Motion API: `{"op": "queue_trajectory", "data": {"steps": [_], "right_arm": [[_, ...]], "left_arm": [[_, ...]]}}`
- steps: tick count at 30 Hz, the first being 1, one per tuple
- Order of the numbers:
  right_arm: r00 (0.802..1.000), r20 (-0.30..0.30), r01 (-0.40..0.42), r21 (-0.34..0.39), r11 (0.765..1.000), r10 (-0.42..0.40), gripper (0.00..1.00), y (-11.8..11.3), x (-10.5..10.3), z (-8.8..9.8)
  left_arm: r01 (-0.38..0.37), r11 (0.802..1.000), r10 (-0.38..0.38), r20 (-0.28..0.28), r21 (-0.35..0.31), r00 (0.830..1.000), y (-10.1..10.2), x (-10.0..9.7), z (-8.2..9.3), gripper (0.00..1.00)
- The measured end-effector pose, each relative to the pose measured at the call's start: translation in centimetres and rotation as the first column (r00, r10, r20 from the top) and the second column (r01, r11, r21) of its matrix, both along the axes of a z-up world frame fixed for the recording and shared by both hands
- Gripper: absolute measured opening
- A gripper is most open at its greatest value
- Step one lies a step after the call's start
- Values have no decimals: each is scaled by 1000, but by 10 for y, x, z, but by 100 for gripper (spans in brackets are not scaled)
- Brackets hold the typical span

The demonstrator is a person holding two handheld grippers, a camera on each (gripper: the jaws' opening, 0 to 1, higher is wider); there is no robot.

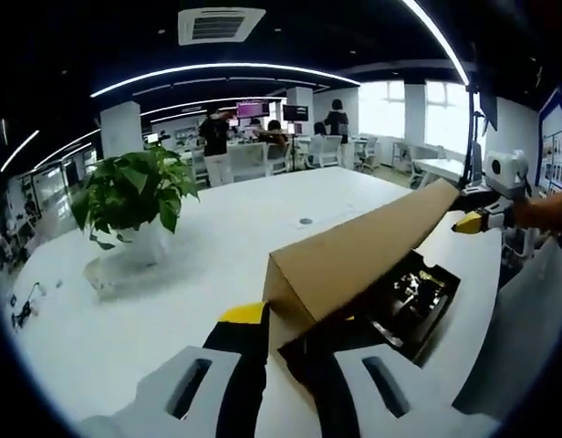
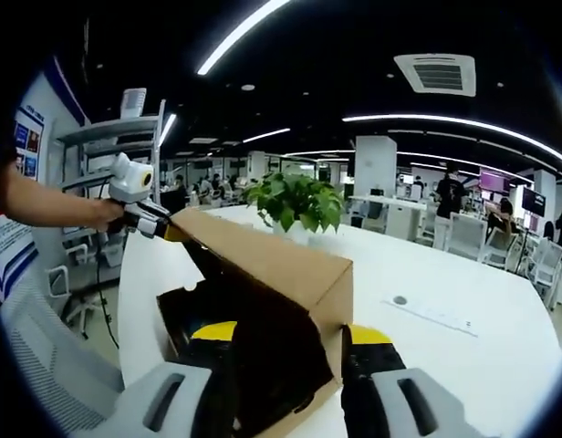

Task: Operate the shoe box by opening the lid, removing the specified soft item, and placing it in the target area until the item is outside and the box remains undamaged.

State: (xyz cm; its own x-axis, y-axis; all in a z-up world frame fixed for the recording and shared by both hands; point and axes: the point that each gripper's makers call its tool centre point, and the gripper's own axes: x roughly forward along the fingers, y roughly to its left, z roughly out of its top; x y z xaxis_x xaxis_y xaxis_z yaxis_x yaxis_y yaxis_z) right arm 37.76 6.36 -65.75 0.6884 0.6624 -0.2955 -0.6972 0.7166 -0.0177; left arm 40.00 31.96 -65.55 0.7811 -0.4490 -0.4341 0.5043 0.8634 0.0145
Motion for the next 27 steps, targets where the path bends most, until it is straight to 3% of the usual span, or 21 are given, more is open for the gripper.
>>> {"op": "queue_trajectory", "data": {"steps": [5, 9, 13, 27], "right_arm": [[1000, 13, 5, -5, 1000, -5, 39, -1, 5, 1], [999, 34, 25, -23, 999, -24, 27, -9, 15, 2], [999, 25, 47, -37, 998, -46, 27, -18, 23, -2], [997, 9, 80, -106, 991, -80, 21, -33, 28, -34]], "left_arm": [[-28, 1000, 28, 10, 13, 1000, 1, 7, 2, 9], [-36, 999, 36, 17, 39, 999, 3, 13, 3, 7], [-36, 999, 36, 15, 40, 999, 3, 18, 3, 7], [-64, 997, 63, 14, 38, 998, 5, 32, 6, 5]]}}
